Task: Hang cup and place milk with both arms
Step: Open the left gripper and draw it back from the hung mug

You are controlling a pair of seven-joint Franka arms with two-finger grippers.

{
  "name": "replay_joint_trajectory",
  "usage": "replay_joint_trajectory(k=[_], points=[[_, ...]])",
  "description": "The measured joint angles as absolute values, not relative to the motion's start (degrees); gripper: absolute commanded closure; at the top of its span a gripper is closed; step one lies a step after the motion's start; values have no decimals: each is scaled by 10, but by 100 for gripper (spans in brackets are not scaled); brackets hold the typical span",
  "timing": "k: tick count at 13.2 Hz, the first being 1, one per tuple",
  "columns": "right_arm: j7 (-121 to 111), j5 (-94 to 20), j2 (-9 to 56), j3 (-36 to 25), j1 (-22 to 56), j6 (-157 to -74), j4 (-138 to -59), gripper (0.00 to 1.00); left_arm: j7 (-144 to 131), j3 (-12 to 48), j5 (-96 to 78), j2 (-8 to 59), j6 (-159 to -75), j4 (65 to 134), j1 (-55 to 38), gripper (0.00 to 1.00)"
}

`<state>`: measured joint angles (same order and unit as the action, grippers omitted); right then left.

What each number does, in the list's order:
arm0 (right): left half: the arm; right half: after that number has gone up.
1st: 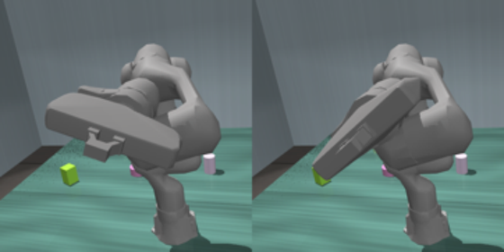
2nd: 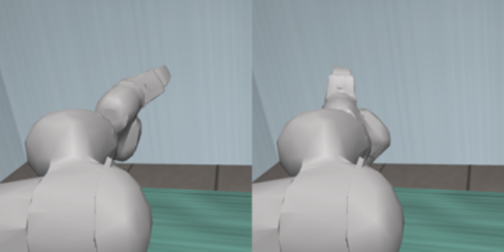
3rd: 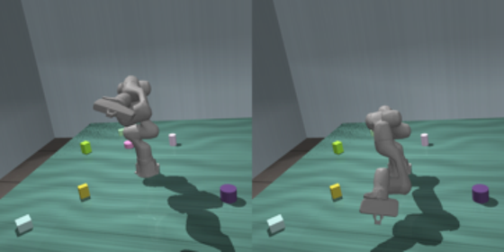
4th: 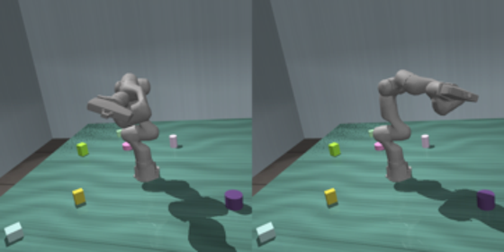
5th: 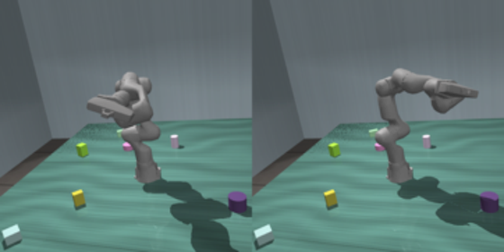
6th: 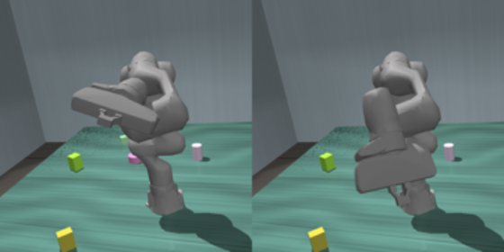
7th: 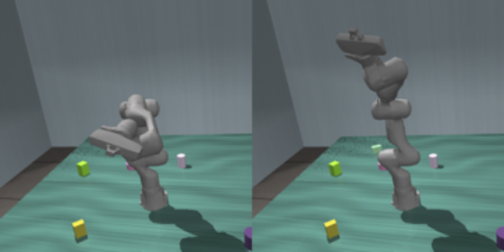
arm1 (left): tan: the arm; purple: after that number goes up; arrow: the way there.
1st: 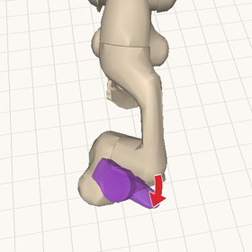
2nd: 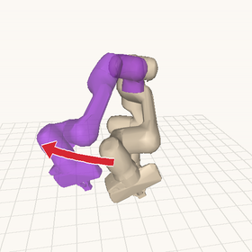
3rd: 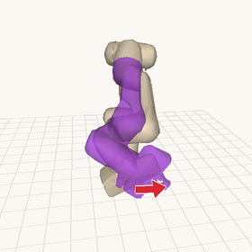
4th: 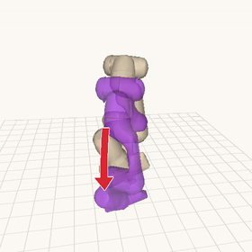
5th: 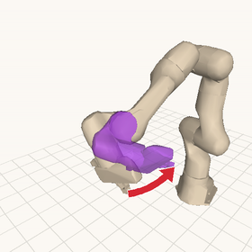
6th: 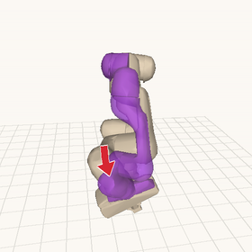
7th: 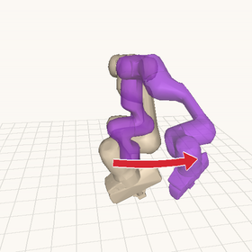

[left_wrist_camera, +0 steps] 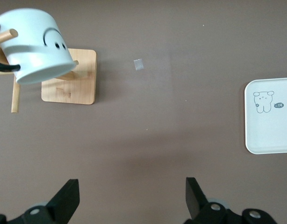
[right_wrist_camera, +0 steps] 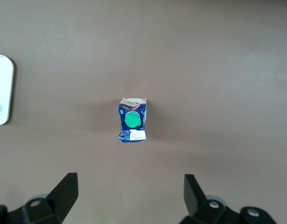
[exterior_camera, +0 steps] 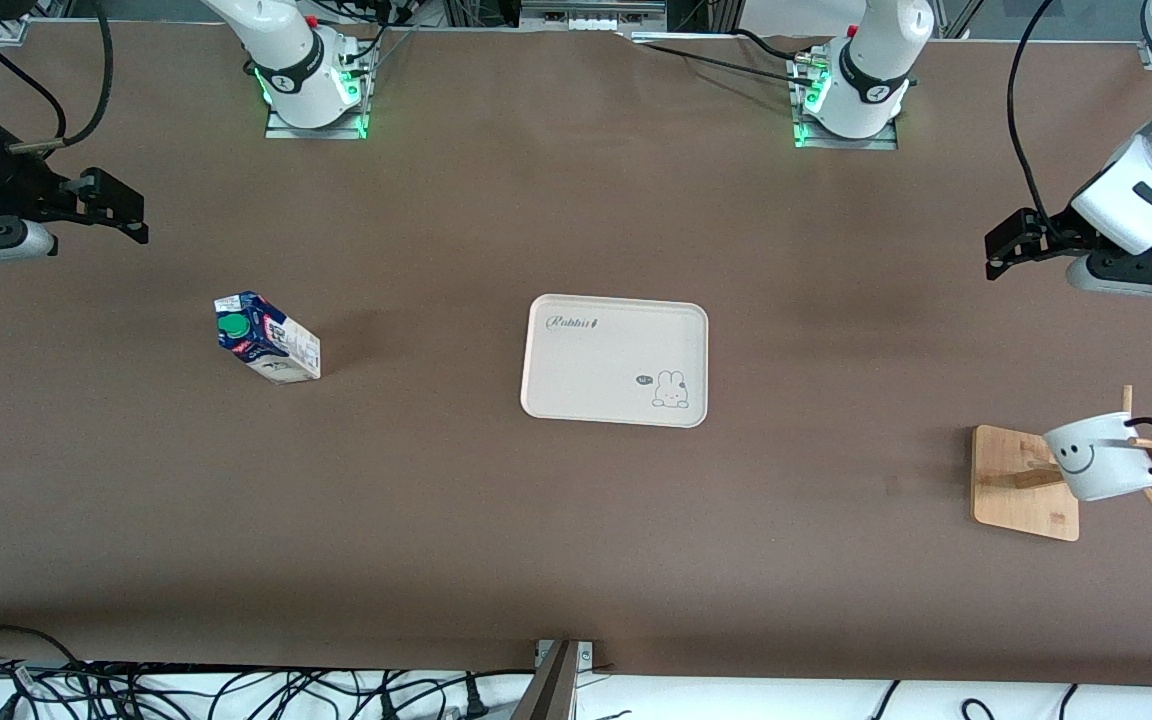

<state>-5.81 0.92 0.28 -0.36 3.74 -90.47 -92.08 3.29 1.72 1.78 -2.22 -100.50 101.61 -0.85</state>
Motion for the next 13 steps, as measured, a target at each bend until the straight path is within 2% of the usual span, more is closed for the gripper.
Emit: replay_joint_trajectory(k=[13], points=[[-58,3,3,-8,37,-876,-921,0,29,23,18,11,-985,978,-9,0]])
